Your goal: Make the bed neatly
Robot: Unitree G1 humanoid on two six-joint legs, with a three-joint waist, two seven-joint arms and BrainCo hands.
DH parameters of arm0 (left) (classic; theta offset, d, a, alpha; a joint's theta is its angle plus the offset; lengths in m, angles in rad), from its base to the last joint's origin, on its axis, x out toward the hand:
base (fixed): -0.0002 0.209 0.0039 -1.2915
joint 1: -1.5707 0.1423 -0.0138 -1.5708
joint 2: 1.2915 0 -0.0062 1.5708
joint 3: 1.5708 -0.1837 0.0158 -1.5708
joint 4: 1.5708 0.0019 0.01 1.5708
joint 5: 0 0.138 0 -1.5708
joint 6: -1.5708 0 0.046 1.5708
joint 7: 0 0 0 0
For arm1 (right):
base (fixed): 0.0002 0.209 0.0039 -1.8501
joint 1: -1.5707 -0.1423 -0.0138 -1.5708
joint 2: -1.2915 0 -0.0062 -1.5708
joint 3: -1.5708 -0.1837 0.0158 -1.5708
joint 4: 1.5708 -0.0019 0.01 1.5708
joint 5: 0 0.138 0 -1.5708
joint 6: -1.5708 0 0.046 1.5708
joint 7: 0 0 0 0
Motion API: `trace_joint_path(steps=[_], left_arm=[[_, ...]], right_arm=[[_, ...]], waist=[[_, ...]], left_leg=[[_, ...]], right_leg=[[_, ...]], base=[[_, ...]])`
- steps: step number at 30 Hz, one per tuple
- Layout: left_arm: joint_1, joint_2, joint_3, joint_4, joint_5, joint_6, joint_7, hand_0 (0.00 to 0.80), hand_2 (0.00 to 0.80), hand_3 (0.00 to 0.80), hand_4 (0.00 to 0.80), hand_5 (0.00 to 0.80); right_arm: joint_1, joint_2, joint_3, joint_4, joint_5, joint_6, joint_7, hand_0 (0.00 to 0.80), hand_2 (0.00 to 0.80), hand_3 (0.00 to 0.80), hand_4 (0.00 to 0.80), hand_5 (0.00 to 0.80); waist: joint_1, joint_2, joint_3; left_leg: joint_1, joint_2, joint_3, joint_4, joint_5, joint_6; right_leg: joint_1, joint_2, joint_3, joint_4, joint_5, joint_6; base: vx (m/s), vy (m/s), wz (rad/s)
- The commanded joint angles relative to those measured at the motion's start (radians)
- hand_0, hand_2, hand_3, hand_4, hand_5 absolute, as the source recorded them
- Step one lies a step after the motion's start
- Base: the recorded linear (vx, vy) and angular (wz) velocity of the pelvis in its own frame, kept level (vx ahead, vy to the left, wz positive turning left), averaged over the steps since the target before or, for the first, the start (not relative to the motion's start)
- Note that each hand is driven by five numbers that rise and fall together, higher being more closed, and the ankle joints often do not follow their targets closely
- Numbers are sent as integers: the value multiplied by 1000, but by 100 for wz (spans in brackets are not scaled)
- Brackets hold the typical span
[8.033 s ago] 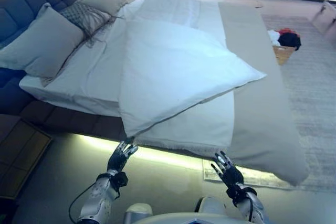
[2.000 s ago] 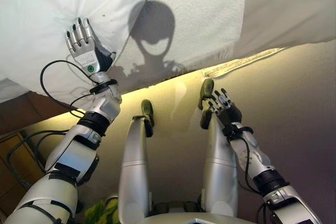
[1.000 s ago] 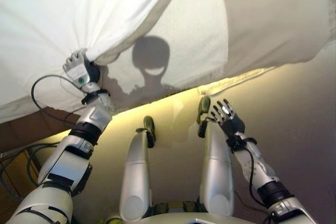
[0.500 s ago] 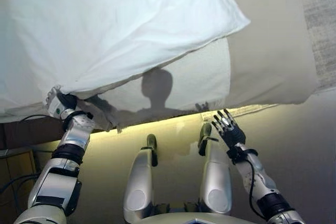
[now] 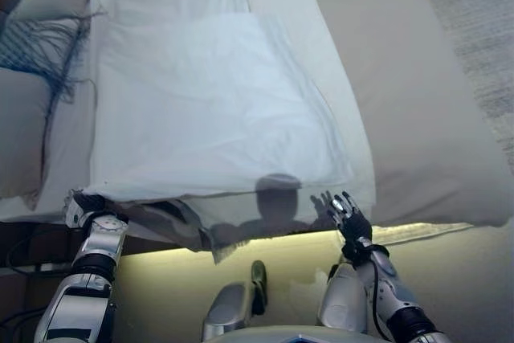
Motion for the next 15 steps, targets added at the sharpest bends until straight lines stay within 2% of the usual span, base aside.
trace_joint_path(steps=[1,5,9,11,13,15], left_arm=[[113,216,169,123,30,87,25,800,800,800,800,800],[141,266,227,150,49,85,-12,800,800,800,800,800],[149,309,253,172,48,54,-24,800,800,800,800,800],[138,340,268,190,1,33,-21,800,800,800,800,800],[120,415,297,202,44,66,-85,800,800,800,800,800],[120,465,323,232,61,69,-132,800,800,800,800,800]], right_arm=[[39,38,-19,44,-50,-84,4,0,0,0,0,0],[52,45,-18,90,-46,-116,7,0,0,0,0,0],[51,57,-14,113,-42,-133,6,0,0,0,0,0],[49,67,-11,120,-36,-135,7,0,0,0,0,0],[53,59,-29,158,-24,-143,69,0,0,0,0,0],[68,47,-45,151,-15,-115,110,0,0,0,0,0]], waist=[[76,-8,-96],[87,-4,-126],[93,-5,-151],[95,-10,-161],[95,-19,-166],[85,-29,-162]], left_leg=[[-29,-14,-10,-19,67,20],[3,-21,-12,-30,66,24],[30,-29,-6,-55,69,32],[39,-34,-1,-60,65,38],[33,-39,11,-51,58,43],[29,-39,21,-40,50,50]], right_leg=[[149,-57,1,-225,173,82],[194,-69,-15,-242,177,85],[222,-76,-21,-257,201,89],[226,-79,-16,-254,216,93],[211,-86,2,-237,251,100],[195,-85,20,-216,264,101]], base=[[120,126,-6],[125,92,-1],[79,70,1],[53,26,1],[16,0,0],[19,-46,3]])
